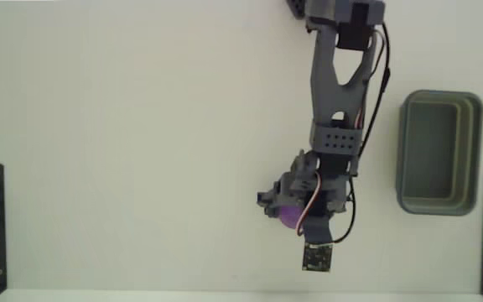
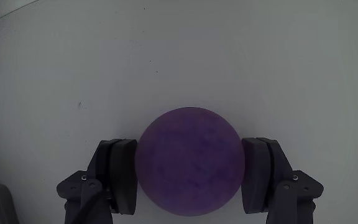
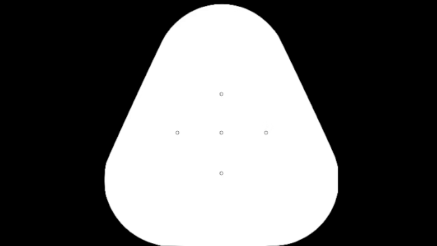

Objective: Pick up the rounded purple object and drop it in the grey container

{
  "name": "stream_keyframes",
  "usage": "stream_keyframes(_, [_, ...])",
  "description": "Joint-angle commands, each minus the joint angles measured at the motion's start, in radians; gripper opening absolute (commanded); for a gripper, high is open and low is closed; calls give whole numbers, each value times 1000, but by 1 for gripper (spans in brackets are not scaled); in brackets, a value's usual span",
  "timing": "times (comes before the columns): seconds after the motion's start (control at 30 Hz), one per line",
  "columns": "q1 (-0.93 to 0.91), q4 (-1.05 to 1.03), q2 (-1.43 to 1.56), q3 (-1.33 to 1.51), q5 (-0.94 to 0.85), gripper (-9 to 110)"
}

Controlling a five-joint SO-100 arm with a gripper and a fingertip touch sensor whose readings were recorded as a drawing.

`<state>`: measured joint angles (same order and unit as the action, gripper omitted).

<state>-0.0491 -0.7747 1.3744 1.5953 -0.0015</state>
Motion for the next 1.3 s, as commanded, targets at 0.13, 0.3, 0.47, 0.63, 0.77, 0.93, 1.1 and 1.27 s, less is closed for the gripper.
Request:
stream_keyframes(0.13, [-8,18,33,4,2,97])
stream_keyframes(0.3, [-8,18,33,4,2,96])
stream_keyframes(0.47, [-8,18,33,4,2,95])
stream_keyframes(0.63, [-8,18,33,4,2,94])
stream_keyframes(0.77, [-8,18,33,4,2,93])
stream_keyframes(0.93, [-8,18,33,4,2,91])
stream_keyframes(1.1, [-8,18,33,4,2,90])
stream_keyframes(1.27, [-8,18,33,4,2,89])
